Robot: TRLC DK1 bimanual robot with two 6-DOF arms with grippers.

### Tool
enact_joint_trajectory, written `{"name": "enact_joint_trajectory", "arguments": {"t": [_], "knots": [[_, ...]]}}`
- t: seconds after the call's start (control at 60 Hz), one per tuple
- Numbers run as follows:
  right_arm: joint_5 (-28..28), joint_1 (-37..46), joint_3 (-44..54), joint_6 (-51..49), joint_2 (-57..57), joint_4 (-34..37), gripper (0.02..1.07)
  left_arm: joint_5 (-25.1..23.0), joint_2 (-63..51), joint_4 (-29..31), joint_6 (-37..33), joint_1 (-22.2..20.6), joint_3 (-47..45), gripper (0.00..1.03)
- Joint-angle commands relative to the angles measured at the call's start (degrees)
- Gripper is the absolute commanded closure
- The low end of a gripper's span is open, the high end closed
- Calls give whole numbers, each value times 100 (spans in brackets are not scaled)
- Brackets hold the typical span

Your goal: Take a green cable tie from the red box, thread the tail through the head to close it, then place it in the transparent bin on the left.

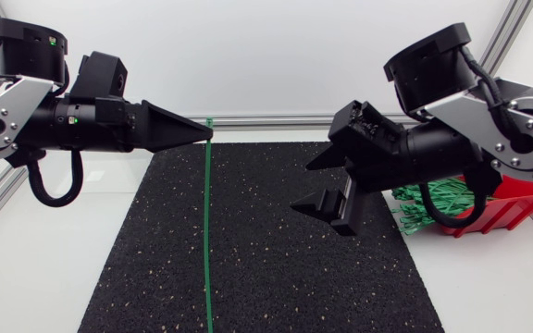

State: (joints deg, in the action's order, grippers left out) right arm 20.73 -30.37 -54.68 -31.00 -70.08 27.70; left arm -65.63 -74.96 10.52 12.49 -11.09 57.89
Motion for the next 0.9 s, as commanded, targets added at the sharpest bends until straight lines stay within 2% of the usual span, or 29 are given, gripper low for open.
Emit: {"name": "enact_joint_trajectory", "arguments": {"t": [0.0,0.05,0.117,0.25,0.383,0.433,0.533,0.633,0.783,0.883], "knots": [[-350,-250,124,-222,197,121,5,-126,-80,46,140,98,232,100],[-377,-426,45,-187,258,411,5,-179,-115,46,140,178,232,100],[-509,-452,53,-55,346,438,6,-187,-151,73,140,213,232,100],[-2565,-1217,326,297,434,-195,6,-267,-159,117,140,239,232,100],[-2811,-1270,317,-99,320,-230,6,-310,-159,231,140,248,302,100],[-3137,-1331,379,-362,320,-371,6,-310,-177,354,140,239,355,100],[-4059,-1648,774,-1039,408,-1267,6,-319,-247,600,140,204,460,100],[-4859,-1955,1345,-2103,496,-2577,5,-346,-379,785,140,213,618,100],[-5141,-2078,1627,-3298,320,-3623,5,-486,-687,951,140,265,856,100],[-5167,-2175,1934,-4405,144,-4642,5,-565,-836,960,122,257,979,100]]}}
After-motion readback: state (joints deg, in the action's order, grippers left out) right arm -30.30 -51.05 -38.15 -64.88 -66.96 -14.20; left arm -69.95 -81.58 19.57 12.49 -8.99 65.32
